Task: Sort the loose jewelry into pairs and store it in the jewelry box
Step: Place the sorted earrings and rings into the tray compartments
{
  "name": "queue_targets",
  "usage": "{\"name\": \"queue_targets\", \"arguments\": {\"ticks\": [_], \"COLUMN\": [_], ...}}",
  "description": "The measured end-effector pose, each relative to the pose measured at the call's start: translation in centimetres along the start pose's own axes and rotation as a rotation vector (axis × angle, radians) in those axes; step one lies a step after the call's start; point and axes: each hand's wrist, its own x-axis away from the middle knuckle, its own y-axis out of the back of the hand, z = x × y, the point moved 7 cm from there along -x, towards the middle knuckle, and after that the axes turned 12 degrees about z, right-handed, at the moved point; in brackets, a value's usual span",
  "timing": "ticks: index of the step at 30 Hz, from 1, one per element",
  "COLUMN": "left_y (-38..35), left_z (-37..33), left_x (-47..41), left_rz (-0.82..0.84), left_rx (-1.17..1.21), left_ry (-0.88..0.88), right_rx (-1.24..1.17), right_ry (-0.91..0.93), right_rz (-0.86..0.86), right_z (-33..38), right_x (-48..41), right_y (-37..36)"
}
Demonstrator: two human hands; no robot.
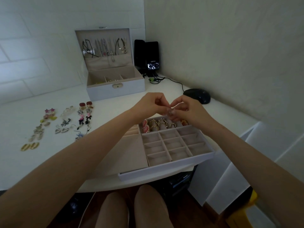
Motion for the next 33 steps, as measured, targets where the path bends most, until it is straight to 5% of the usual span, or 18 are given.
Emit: {"name": "queue_targets", "arguments": {"ticks": [9, 20, 33], "left_y": [0.4, -1.4, -2.1], "left_z": [-1.0, -1.0, -1.1], "left_x": [0.3, -1.2, -1.6], "left_rz": [0.04, 0.102, 0.144], "left_rx": [-0.054, -0.548, -0.729], "left_ry": [-0.039, -0.003, -0.032], "right_rx": [-0.251, 0.368, 0.5], "right_ry": [-0.041, -0.047, -0.074], "right_rz": [0.066, -0.074, -0.051], "right_z": [-0.1, -0.6, -0.7], "right_x": [0.0, -0.4, -0.5], "right_y": [0.5, 1.0, 0.8]}}
